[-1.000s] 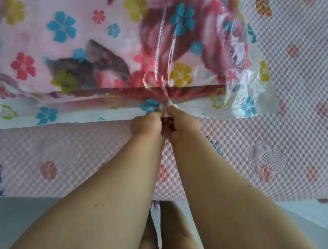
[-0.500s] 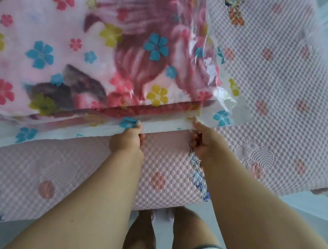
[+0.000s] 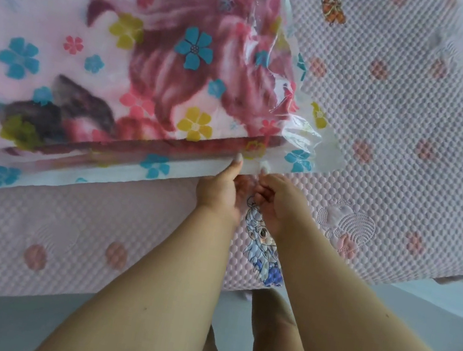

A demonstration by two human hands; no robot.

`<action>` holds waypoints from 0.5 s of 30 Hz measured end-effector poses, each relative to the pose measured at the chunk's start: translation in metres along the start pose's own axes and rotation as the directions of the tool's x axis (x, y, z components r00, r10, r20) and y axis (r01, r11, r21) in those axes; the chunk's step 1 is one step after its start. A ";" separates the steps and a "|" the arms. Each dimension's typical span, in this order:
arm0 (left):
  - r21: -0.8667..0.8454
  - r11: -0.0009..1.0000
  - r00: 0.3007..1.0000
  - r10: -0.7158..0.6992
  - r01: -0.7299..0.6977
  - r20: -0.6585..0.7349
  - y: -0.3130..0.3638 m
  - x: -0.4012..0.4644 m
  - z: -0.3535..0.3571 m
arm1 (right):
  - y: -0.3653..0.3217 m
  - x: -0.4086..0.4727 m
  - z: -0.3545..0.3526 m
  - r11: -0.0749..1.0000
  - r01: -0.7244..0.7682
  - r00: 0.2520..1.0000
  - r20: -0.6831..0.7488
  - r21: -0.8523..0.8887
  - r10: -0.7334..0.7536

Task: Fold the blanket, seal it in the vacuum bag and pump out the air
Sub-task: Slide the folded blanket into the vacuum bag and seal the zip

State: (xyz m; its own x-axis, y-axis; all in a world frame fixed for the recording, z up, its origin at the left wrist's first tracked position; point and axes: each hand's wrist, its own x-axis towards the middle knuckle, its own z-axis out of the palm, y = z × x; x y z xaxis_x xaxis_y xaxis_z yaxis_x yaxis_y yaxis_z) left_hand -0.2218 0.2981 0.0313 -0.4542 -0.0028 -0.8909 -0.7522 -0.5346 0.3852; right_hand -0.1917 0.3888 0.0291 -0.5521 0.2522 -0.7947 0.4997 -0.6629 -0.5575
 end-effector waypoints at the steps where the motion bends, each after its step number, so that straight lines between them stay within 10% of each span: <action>1: 0.040 0.999 1.000 0.015 -0.015 0.003 -0.004 0.001 0.005 | -0.002 -0.003 -0.004 1.000 0.002 1.000 0.019 0.028 -0.002; 10: 0.440 0.838 0.937 0.348 -0.322 0.024 -0.025 0.013 0.005 | -0.001 -0.005 -0.011 0.971 0.103 0.994 -0.013 -0.216 -0.108; 15: 0.369 0.883 0.951 0.307 -0.290 0.011 -0.030 0.014 0.007 | 0.007 -0.006 0.002 0.991 0.085 0.991 -0.092 -0.106 -0.095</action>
State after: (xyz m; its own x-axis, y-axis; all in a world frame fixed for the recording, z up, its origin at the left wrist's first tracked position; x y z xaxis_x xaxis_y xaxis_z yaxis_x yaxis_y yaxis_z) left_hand -0.2094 0.3196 0.0086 -0.6688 -0.1575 -0.7265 -0.7087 -0.1599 0.6871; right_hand -0.1865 0.3810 0.0307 -0.5333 0.3777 -0.7569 0.5191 -0.5604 -0.6454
